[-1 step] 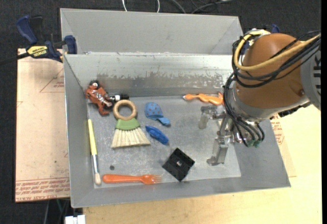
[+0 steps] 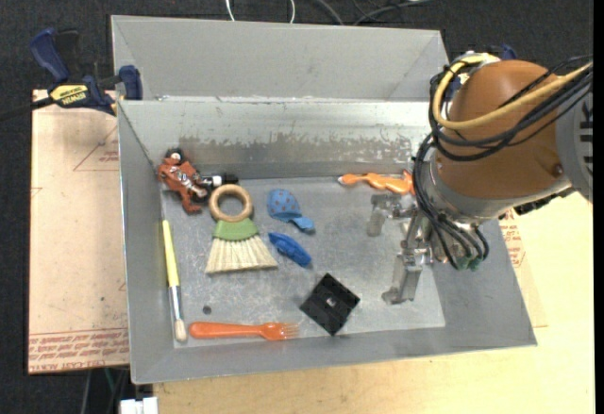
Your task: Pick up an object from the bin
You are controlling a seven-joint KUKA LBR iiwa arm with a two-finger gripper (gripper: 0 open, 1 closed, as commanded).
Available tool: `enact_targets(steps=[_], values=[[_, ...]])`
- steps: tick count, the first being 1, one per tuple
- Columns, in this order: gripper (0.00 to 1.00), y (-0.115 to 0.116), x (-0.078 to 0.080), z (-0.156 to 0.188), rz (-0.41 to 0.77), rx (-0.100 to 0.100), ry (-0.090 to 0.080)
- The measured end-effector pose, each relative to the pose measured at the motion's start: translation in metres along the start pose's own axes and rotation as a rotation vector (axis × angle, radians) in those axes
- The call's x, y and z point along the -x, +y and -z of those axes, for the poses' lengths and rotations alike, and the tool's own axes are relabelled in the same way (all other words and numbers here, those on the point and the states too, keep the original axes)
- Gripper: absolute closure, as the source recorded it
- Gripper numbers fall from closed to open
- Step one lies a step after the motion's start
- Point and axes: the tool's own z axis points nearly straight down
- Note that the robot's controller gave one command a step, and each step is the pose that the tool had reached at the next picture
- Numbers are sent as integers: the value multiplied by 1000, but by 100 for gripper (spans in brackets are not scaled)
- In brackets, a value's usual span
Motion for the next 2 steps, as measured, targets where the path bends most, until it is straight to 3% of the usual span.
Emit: enact_targets(steps=[1,2], values=[[0,15,-1,-82,-38,1,-5],[0,33,0,-97,-65,1,-9]])
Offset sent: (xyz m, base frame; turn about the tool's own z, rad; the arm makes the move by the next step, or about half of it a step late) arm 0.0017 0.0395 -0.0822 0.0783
